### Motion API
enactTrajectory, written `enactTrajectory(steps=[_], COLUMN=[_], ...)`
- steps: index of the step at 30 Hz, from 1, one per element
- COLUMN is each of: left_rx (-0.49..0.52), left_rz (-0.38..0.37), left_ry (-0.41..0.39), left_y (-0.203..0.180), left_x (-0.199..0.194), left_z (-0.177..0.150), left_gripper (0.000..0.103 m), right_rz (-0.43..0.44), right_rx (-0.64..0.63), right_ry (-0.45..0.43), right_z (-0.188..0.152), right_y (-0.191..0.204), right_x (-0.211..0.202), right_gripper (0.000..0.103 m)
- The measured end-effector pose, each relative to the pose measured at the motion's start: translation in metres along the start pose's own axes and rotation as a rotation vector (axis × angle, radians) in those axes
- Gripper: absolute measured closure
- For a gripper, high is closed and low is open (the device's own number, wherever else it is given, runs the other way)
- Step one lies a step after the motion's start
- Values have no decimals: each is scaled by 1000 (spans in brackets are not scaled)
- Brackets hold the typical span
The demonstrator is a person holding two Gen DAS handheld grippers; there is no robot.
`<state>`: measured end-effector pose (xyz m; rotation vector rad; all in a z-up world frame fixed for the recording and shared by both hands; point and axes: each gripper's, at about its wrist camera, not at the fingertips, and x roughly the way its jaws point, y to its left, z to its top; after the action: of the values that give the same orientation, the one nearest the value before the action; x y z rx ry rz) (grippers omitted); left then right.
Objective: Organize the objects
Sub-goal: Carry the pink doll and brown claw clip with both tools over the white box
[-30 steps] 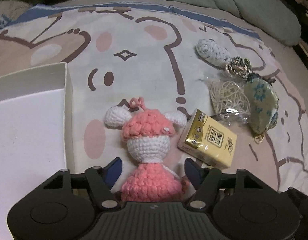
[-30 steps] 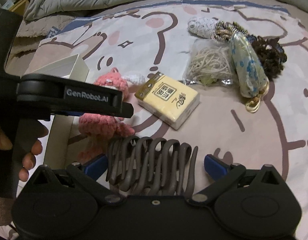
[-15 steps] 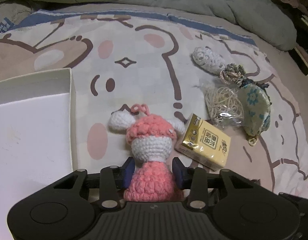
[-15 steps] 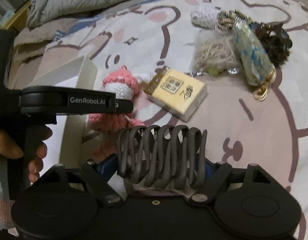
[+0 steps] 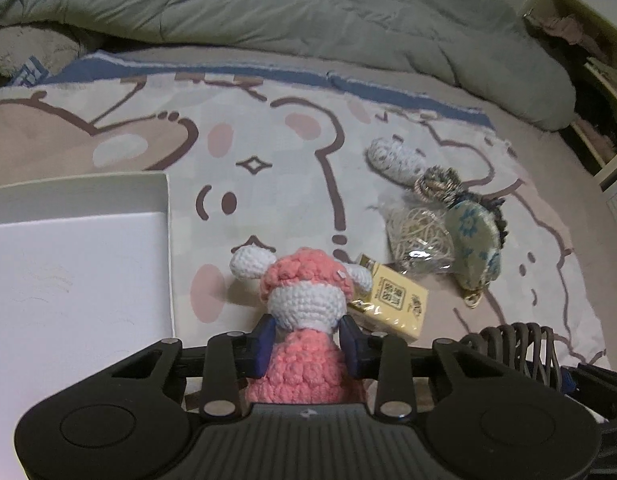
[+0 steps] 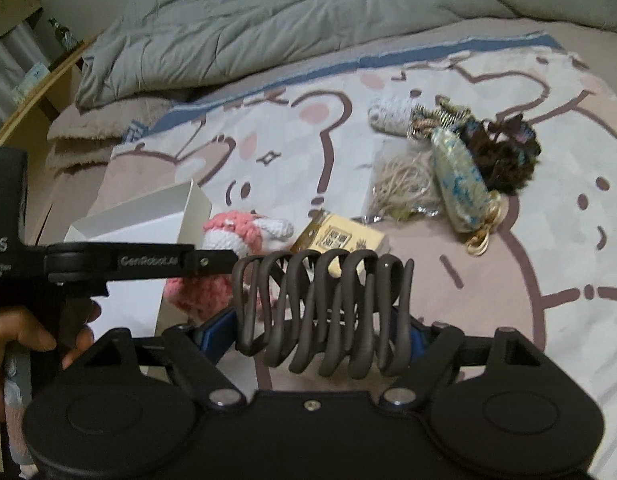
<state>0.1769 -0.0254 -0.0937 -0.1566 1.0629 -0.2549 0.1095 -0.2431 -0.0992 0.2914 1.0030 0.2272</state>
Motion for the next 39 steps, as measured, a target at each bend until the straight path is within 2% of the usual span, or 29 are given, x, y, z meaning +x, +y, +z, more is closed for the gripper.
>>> enactTrajectory(steps=[10, 17, 26, 39], left_rx=[1, -19, -81, -126], left_rz=[-10, -5, 47, 142], left_ry=[-86, -136, -184, -239], left_y=[0, 16, 68, 145], left_x=[-40, -66, -99, -141], left_z=[-5, -11, -25, -43], left_gripper=[67, 67, 67, 66], right_rz=[-5, -16, 3, 74], right_rx=[11, 34, 41, 9], right_ry=[-84, -120, -137, -123], right_z=[3, 5, 7, 1], right_y=[1, 3, 28, 93], right_x=[-25, -32, -28, -5], right_gripper=[21, 21, 21, 21])
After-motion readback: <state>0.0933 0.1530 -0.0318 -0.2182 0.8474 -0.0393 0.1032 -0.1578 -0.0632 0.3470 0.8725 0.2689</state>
